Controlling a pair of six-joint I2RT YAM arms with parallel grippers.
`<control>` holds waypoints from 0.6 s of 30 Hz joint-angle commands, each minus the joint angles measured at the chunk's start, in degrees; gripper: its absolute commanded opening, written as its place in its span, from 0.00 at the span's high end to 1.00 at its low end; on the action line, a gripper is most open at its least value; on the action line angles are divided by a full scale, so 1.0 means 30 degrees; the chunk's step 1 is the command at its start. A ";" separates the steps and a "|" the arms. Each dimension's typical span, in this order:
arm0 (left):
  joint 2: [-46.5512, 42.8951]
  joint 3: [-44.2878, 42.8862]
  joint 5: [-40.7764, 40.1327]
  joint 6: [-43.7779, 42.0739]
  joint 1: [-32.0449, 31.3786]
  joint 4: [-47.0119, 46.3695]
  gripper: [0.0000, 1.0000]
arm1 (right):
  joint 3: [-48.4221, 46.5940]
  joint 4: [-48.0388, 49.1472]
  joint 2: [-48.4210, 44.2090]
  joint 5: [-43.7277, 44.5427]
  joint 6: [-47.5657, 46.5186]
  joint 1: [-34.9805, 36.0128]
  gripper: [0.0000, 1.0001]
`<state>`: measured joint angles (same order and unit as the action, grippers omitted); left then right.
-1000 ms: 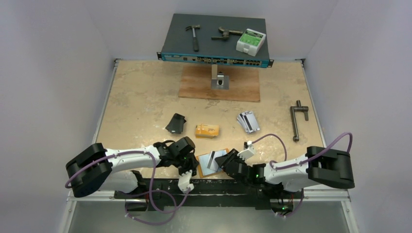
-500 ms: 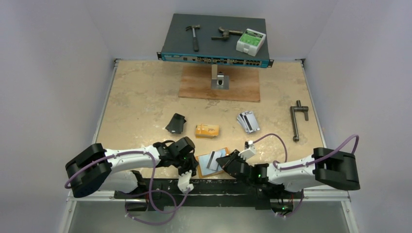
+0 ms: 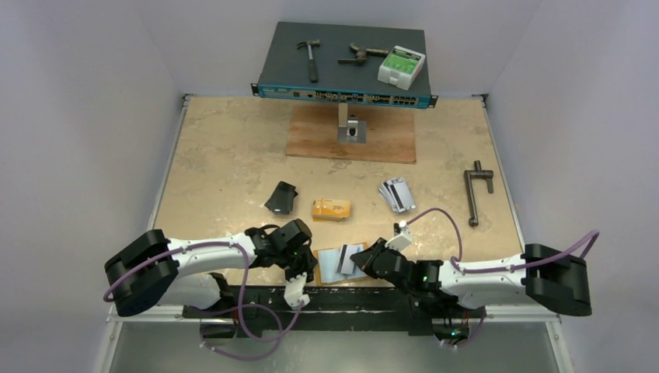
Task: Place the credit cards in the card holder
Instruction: Insert the credit card into the card holder.
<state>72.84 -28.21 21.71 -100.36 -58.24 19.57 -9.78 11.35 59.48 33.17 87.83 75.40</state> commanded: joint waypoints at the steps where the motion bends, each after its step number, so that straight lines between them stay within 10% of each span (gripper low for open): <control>1: 0.0113 0.0291 0.0044 -0.0265 -0.0129 0.1529 0.91 | -0.0076 -0.0462 0.0463 -0.0975 -0.2278 -0.0345 1.00; 18: 0.0045 0.0451 0.0051 -0.0187 -0.0195 0.1359 0.92 | -0.0782 -0.2053 0.0874 -0.1844 -0.3793 -0.0346 1.00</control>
<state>72.82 -28.21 21.61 -100.33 -58.33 19.62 -11.27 13.41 63.35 29.08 79.59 74.19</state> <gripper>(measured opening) 0.083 0.008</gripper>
